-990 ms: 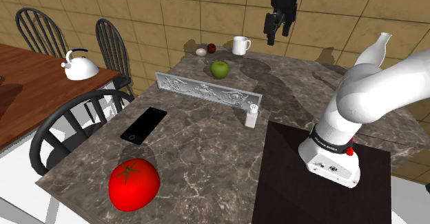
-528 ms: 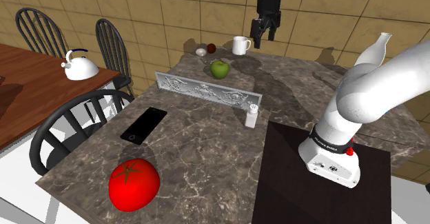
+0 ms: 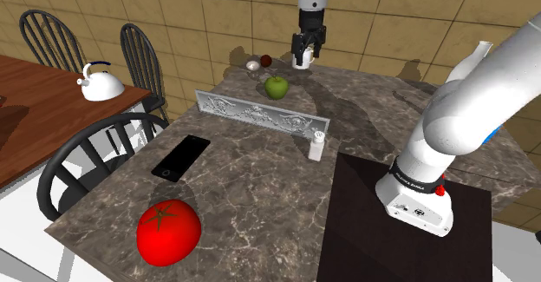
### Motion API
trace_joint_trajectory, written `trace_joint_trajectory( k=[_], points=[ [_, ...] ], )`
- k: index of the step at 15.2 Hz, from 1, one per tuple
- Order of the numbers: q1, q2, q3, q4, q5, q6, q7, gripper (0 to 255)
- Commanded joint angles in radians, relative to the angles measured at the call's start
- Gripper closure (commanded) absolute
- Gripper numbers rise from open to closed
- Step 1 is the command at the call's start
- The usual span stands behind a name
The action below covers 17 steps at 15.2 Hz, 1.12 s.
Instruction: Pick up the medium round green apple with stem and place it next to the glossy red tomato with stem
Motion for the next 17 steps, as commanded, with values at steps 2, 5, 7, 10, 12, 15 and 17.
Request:
trace_joint_trajectory(
  k=[2, 5, 7, 10, 12, 15, 17],
  points=[
    [0.001, 0.120, -0.022, 0.074, 0.026, 0.054, -0.035, 0],
    [0.000, 0.237, -0.038, 0.152, 0.060, 0.097, -0.072, 0],
    [-0.002, 0.315, -0.045, 0.210, 0.086, 0.118, -0.097, 0],
    [-0.010, 0.433, -0.051, 0.308, 0.128, 0.140, -0.135, 0],
    [-0.013, 0.461, -0.051, 0.321, 0.138, 0.155, -0.143, 0],
    [-0.013, 0.475, -0.050, 0.297, 0.142, 0.193, -0.146, 0],
    [-0.013, 0.485, -0.049, 0.283, 0.145, 0.218, -0.147, 0]
  ],
)
